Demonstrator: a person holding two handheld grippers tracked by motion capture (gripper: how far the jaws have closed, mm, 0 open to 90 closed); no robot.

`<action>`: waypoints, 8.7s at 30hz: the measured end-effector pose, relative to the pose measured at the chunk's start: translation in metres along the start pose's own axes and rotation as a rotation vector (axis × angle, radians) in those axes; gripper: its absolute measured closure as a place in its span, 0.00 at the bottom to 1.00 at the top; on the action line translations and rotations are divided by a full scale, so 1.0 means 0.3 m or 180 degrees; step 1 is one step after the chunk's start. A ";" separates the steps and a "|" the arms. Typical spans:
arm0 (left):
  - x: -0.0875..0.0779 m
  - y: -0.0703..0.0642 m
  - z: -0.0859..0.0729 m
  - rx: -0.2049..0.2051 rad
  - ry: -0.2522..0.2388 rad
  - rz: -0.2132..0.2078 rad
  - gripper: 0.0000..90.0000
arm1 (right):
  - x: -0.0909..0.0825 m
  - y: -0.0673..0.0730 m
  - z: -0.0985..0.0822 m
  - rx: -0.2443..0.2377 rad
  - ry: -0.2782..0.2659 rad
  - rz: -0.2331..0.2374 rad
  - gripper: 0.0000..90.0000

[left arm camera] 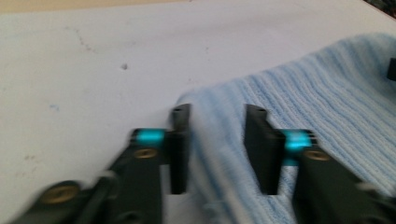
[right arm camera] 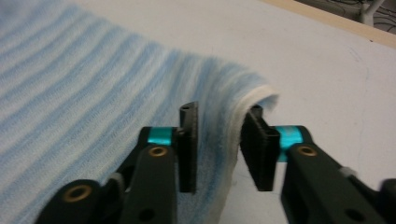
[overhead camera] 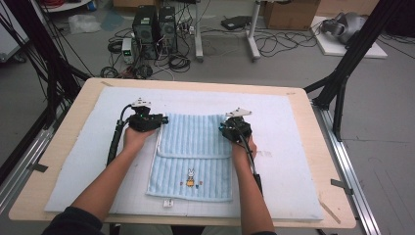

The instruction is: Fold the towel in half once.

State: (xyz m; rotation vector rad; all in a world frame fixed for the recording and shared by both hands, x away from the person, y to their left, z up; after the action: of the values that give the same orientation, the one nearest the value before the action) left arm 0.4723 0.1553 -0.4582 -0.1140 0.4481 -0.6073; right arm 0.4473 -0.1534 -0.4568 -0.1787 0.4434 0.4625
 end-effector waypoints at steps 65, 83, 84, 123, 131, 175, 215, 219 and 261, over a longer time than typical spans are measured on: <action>-0.243 -0.179 -0.168 0.0629 -0.0048 -0.0667 0.99 | -0.311 0.019 -0.153 0.0038 -0.0106 0.0333 0.44; -0.218 -0.219 -0.198 0.1032 0.0250 -0.0617 0.90 | -0.313 0.033 -0.148 0.0025 -0.0127 0.0434 0.46; -0.221 -0.215 -0.194 0.1000 0.0228 -0.0623 0.90 | -0.316 0.036 -0.146 0.0037 -0.0122 0.0478 0.49; -0.487 -0.310 -0.240 0.0526 -0.0193 -0.0890 0.91 | -0.530 0.231 -0.199 -0.0310 -0.0081 0.0858 0.93; -0.575 -0.357 -0.305 0.0511 -0.0142 -0.0916 0.91 | -0.631 0.302 -0.241 -0.0312 -0.0051 0.0858 0.93; -0.247 -0.163 -0.134 0.0332 0.0152 -0.0514 0.75 | -0.450 0.197 -0.217 -0.0110 0.0109 0.0970 0.71; -0.141 -0.058 -0.091 0.0376 0.0252 -0.0005 0.75 | -0.137 -0.023 -0.117 0.0249 0.0134 0.0434 0.75; -0.111 -0.020 -0.045 0.0228 0.0114 0.0037 0.65 | -0.123 -0.055 -0.096 0.0434 0.0000 0.0422 0.69; -0.169 0.013 -0.031 -0.0151 -0.0424 -0.0233 0.19 | -0.160 -0.100 -0.050 0.0257 -0.0061 0.0288 0.31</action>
State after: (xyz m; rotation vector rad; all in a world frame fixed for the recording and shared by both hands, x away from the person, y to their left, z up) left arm 0.4336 0.1879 -0.4485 -0.2156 0.3306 -0.6569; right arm 0.4172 -0.2025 -0.4465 -0.0762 0.4518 0.5337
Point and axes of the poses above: each handheld gripper's, and its own axes: x roughly forward along the jaws, z roughly out of its top, y roughly to its left, the point moved 4 cm from there along x, roughly forward along the jaws, and after that the axes turned 10 degrees about -y, right-handed, at the moved point
